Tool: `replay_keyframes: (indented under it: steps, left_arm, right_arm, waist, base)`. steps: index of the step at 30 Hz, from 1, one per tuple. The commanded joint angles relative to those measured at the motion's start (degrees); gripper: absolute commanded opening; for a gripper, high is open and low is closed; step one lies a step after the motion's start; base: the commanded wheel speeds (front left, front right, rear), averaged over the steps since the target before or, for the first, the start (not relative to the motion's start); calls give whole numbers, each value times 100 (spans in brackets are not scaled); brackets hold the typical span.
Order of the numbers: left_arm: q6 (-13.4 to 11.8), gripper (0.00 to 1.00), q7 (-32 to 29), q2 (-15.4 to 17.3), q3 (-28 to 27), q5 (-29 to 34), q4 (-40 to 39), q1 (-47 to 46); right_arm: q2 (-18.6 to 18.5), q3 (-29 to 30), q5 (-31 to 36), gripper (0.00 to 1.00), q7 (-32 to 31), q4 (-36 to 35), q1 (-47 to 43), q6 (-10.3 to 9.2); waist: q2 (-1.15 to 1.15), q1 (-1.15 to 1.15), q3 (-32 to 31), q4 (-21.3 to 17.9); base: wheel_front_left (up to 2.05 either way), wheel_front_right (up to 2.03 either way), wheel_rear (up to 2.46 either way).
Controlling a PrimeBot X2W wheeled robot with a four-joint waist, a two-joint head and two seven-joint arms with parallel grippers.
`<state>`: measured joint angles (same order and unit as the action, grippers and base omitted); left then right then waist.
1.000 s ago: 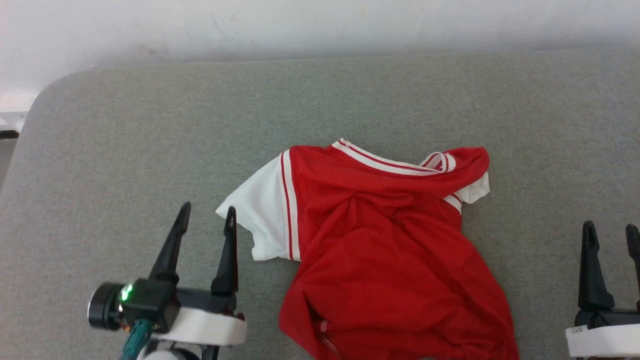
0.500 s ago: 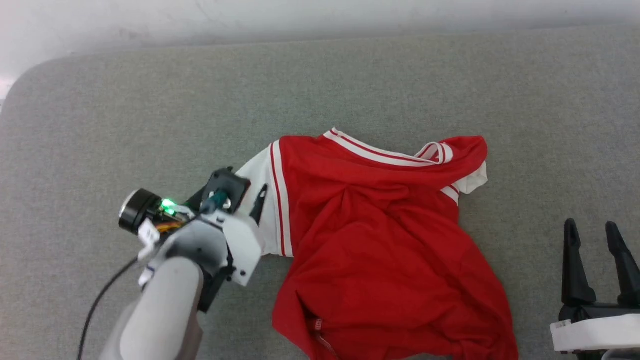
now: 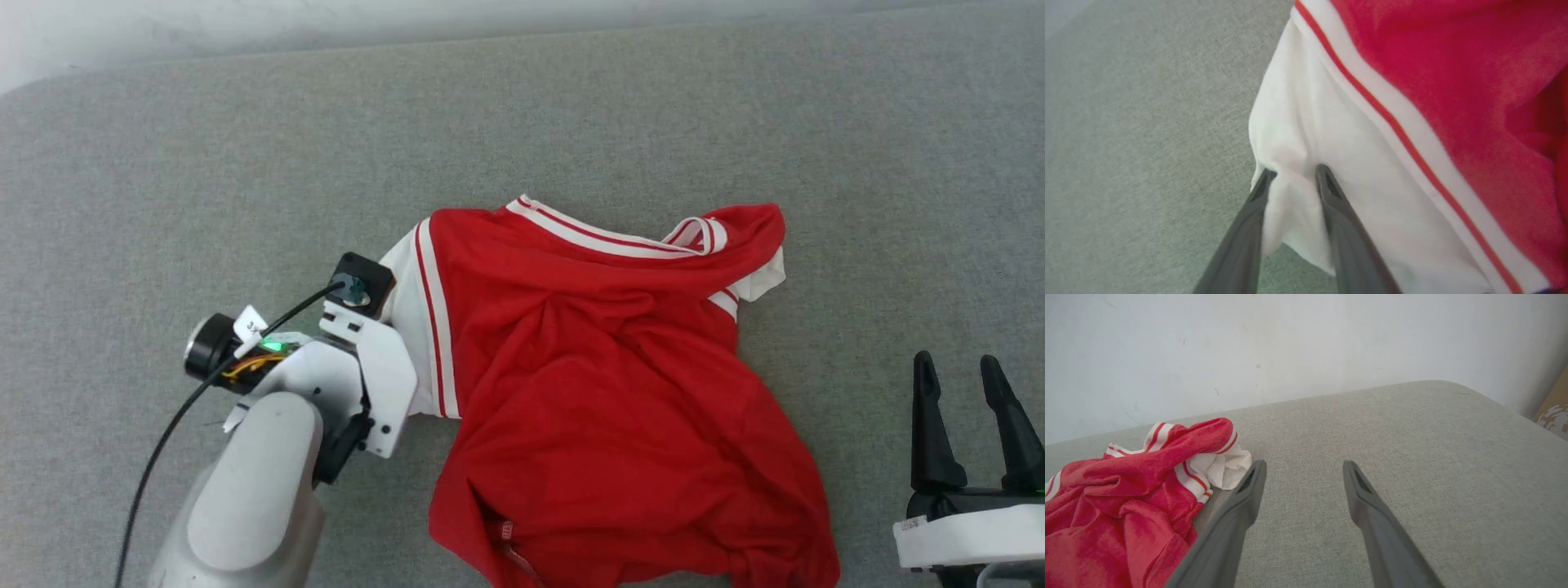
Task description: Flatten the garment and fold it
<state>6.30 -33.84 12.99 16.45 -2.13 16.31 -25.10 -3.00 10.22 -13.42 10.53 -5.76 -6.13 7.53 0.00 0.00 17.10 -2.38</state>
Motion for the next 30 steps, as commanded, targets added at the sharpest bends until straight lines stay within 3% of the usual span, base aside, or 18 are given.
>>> replay_keyframes:
  steps: [1, 8, 15, 20, 21, 22, 23, 30]
  left_arm:
    - [87, 0, -39, -74, 82, -170, 121, 119]
    - [-158, 0, 606, -202, -500, -831, -572, 498]
    - [-779, 0, 789, 4, -1511, -1311, -1624, 1808]
    - [-1074, 0, 970, 46, -1838, -1314, -1701, 2482]
    - [-1090, 24, 1039, 17, -1835, -1314, -1658, 2525]
    - [-1091, 58, 1133, -34, -1825, -1339, -1633, 2534]
    - [-1105, 100, 1234, -116, -1836, -1400, -1624, 2514]
    - [-1189, 100, 1718, -387, -1937, -1616, -1938, 2435]
  right_arm:
    - [12, -5, -31, 100, -25, -15, 78, -4]
    - [13, 49, -61, 100, -47, 13, 87, -4]
    - [13, 91, -91, 100, -76, 16, 46, -4]
    - [13, 87, -84, 100, -128, 39, 53, -4]
    - [13, 85, -80, 100, -139, 39, 61, -4]
    - [13, 79, -72, 100, -153, 38, 70, -4]
    - [13, 75, -67, 100, -169, 35, 78, -4]
    - [13, 53, -30, 100, -262, 2, 71, -4]
  waist:
    - [0, 0, 27, 6]
    - [0, 0, -66, 151]
    - [0, 0, -89, 281]
    - [0, 0, -67, 335]
    - [0, 0, -67, 349]
    - [0, 0, -68, 358]
    - [0, 0, -72, 368]
    - [0, 0, -157, 365]
  base:
    - [0, 0, 0]
    - [0, 0, 0]
    - [0, 0, 0]
    - [0, 0, 0]
    - [0, 0, 0]
    - [0, 0, 0]
    - [0, 0, 0]
    - [0, 0, 0]
